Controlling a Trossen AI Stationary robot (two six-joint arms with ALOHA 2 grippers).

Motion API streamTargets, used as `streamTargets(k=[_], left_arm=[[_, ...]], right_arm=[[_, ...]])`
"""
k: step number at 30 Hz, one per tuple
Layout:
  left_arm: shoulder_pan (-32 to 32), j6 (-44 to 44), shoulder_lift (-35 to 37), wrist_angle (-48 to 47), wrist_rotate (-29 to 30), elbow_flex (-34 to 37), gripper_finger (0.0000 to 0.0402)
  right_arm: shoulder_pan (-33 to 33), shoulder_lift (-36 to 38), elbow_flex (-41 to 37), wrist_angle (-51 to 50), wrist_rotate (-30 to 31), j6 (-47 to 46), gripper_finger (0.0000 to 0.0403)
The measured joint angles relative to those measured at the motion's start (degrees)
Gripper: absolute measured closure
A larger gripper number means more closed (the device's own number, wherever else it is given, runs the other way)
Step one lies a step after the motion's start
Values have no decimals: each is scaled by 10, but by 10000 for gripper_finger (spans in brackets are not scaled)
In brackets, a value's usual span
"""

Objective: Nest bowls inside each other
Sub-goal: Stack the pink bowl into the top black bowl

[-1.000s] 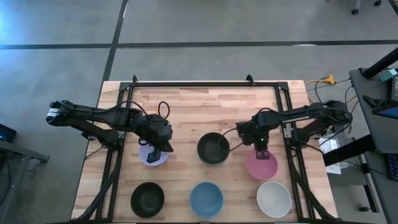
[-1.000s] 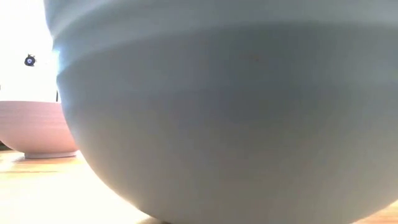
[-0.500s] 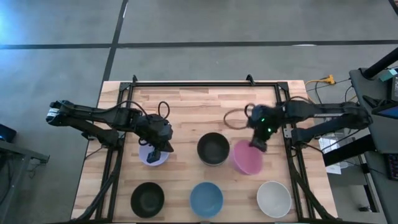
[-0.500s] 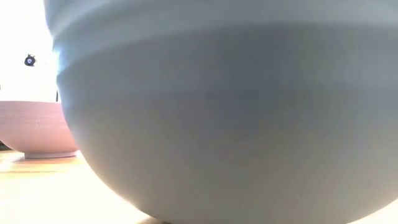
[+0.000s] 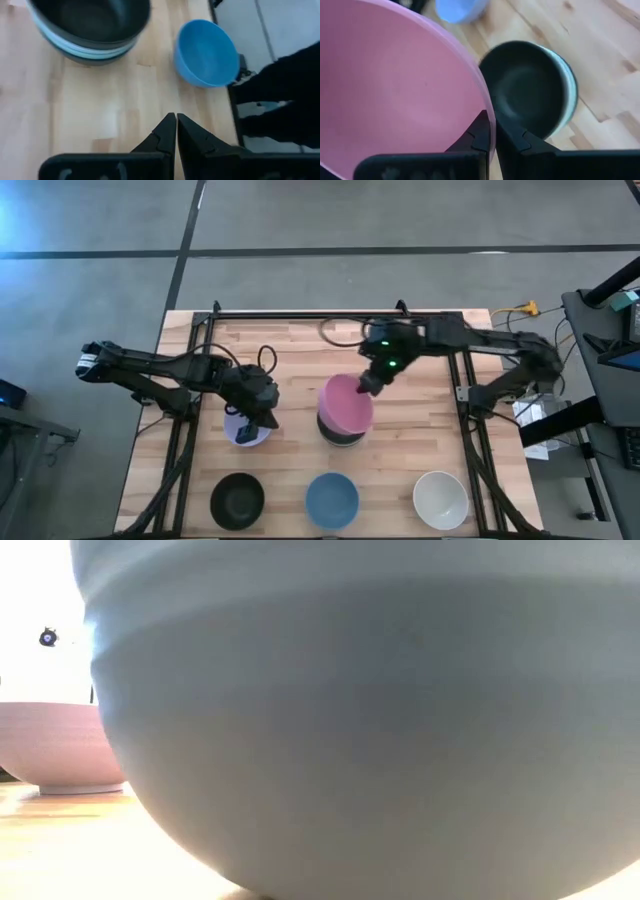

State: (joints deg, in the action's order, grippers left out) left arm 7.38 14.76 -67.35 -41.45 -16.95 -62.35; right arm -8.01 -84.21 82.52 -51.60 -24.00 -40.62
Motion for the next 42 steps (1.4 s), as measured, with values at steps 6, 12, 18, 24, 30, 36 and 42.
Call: streamTargets(k=[6,12,18,24,30,36,42], left_arm=[[5,1,3,-2,-12,0,402],[7,25,4,-2,-12,1,402],[11,30,5,-3,-12,8,402],[13,30,5,-3,-12,10,402],[13,29,5,-2,-11,10,402],[13,27,5,-1,-10,16,402],[13,29,5,0,-10,31,402]], right_arm=[[-10,-128,124,-140,-5,62,391],[-9,-224,238,-261,9,121,391],[-9,-288,338,-366,89,141,391],[3,-314,371,-379,106,152,390],[18,-307,337,-383,106,157,390],[22,-312,303,-370,106,158,390],[31,-310,262,-314,106,154,390]])
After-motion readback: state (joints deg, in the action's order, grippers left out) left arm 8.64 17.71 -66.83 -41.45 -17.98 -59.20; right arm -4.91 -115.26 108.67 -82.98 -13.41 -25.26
